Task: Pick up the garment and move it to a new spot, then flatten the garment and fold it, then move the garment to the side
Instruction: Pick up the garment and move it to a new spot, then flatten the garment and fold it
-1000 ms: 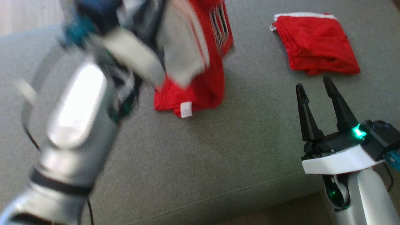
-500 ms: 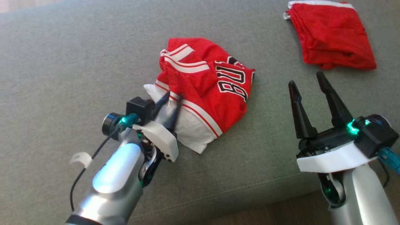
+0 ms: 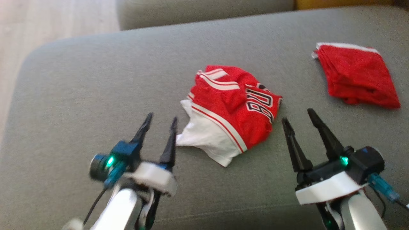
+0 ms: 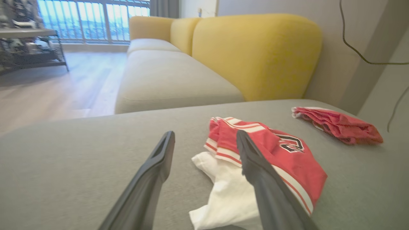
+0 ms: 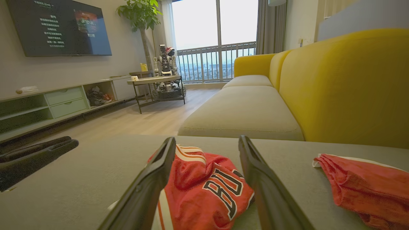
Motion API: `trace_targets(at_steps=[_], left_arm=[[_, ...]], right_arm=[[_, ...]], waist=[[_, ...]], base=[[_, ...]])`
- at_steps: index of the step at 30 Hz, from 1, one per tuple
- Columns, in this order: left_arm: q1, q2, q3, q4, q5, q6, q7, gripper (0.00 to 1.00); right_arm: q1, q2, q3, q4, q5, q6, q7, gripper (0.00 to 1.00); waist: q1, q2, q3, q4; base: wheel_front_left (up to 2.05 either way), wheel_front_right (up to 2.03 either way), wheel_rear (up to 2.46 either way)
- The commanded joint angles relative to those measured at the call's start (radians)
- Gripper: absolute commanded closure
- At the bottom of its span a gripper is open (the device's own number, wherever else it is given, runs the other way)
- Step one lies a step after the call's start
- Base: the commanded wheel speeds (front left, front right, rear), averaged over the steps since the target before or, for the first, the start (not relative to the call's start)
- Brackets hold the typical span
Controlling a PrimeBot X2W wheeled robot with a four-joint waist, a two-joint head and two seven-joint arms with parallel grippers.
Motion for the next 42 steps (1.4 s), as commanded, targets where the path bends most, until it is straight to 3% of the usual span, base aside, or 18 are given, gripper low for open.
trace_targets(at_steps=[1, 9, 19, 42], left_arm=[[0.012, 0.021, 0.061, -0.083, 0.015, 0.025, -0.012, 0.0], [0.232, 0.042, 0.163, -0.326, 0.098, 0.09, -0.012, 0.0], [0.409, 0.015, 0.261, -0.442, 0.193, 0.131, -0.012, 0.0], [0.445, -0.034, 0.322, -0.416, 0.257, 0.047, -0.012, 0.0]], right_arm=[[-0.007, 0.002, 0.027, -0.025, 0.001, 0.0, -0.009, 0.0], [0.054, 0.002, 0.007, -0.011, 0.003, 0.0, -0.009, 0.0], [0.147, 0.002, -0.043, -0.015, -0.011, 0.0, -0.009, 0.0], [0.17, 0.002, -0.053, -0.006, 0.017, 0.0, -0.009, 0.0]], waist=[[0.0001, 0.0, -0.056, 0.056], [0.0001, 0.0, -0.126, 0.123], [0.0001, 0.0, -0.168, 0.135], [0.0001, 0.0, -0.152, 0.116]], base=[[0.0, 0.0, 0.0], [0.0, 0.0, 0.0], [0.0, 0.0, 0.0], [0.0, 0.0, 0.0]])
